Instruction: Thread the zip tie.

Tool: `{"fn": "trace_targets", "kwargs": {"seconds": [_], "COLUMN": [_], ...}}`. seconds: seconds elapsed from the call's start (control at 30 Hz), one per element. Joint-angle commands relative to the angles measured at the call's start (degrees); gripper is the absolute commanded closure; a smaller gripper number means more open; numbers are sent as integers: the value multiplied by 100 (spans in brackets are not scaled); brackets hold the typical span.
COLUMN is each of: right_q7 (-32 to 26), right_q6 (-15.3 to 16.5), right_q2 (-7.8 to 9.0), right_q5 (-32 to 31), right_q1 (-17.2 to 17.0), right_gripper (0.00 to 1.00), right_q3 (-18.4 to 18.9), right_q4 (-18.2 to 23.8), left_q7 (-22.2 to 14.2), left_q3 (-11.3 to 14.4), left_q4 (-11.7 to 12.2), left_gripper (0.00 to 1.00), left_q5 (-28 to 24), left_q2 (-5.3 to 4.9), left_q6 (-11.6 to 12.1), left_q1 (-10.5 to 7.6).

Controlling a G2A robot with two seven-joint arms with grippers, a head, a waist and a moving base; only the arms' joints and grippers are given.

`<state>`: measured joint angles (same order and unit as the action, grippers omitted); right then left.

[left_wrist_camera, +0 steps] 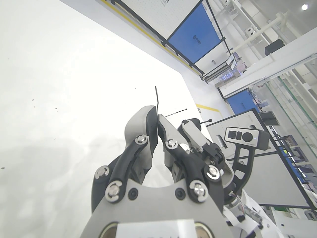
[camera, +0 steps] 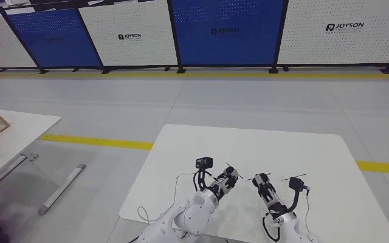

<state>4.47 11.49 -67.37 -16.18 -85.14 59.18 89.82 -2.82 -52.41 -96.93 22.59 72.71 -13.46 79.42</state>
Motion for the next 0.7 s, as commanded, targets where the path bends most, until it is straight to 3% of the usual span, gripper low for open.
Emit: {"fn": "trace_targets", "kwargs": {"seconds": [0.0, 0.43, 0.67], "right_q7": [4, -1, 96], "right_q6": [-11, 11, -206], "right_q2": [1, -58, -124], "right_q5": [-3, 15, 1], "right_q1": [-2, 56, 175], "right_gripper": [100, 100, 100], "right_q3": [1, -3, -86], "right_q4": [5, -21, -136], "left_q7": [0, 0, 0], "left_q3": [0, 0, 0], "left_q4": [0, 0, 0], "left_gripper": [100, 100, 100], "left_q5": [0, 0, 0], "left_q2": [0, 0, 0], "left_q6": [0, 0, 0], "left_q1": [0, 0, 0]}}
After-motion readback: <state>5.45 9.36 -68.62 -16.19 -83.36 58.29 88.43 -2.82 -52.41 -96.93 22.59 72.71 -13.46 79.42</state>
